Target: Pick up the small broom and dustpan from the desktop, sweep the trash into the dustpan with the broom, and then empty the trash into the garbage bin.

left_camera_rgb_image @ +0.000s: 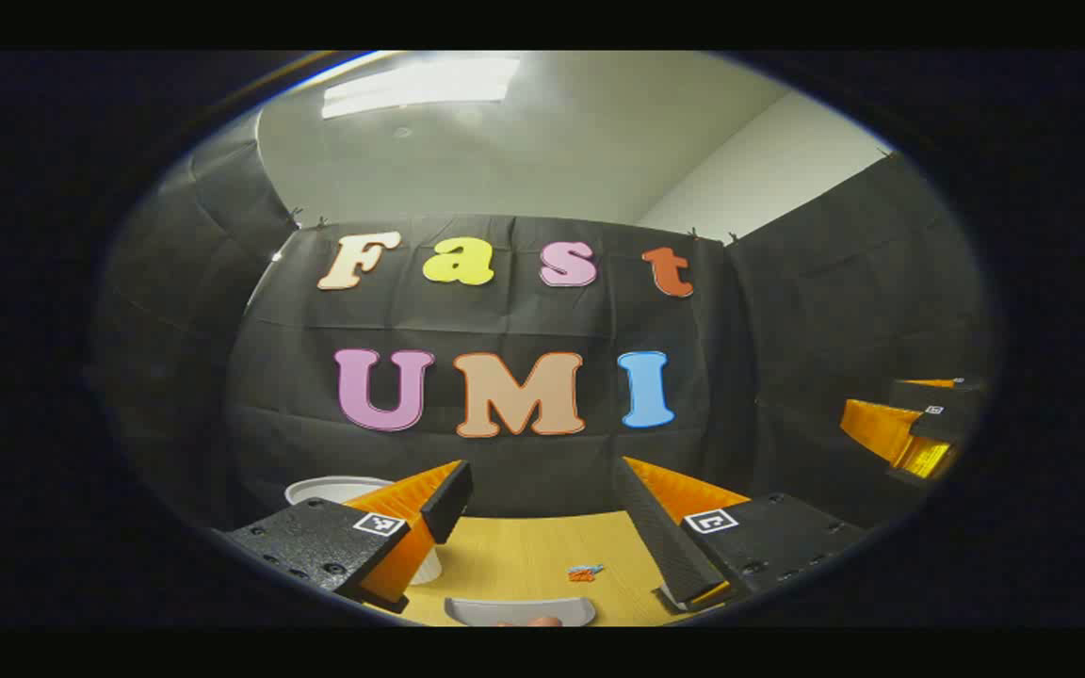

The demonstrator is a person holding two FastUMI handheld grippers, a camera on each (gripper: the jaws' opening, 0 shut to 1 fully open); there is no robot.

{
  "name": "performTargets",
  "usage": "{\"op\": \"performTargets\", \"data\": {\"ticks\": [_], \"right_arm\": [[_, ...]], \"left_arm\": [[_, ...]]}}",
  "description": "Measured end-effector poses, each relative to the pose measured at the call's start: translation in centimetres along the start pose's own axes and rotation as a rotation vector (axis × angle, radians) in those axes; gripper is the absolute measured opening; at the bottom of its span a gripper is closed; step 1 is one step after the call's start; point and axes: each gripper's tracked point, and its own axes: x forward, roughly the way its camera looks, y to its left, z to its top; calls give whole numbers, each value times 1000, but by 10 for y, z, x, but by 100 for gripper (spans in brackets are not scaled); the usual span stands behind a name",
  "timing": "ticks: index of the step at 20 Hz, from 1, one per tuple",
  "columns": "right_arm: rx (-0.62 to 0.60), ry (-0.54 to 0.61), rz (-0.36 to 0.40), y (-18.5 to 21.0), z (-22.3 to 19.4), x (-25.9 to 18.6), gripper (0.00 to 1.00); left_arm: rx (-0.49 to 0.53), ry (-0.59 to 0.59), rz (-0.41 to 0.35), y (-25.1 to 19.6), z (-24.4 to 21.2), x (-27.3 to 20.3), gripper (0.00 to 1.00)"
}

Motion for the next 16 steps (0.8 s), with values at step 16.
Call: {"op": "performTargets", "data": {"ticks": [16], "right_arm": [[11, 19, 24, 4, -5, 1, 99]], "left_arm": [[10, 15, 14, -3, -4, -5, 92]]}}
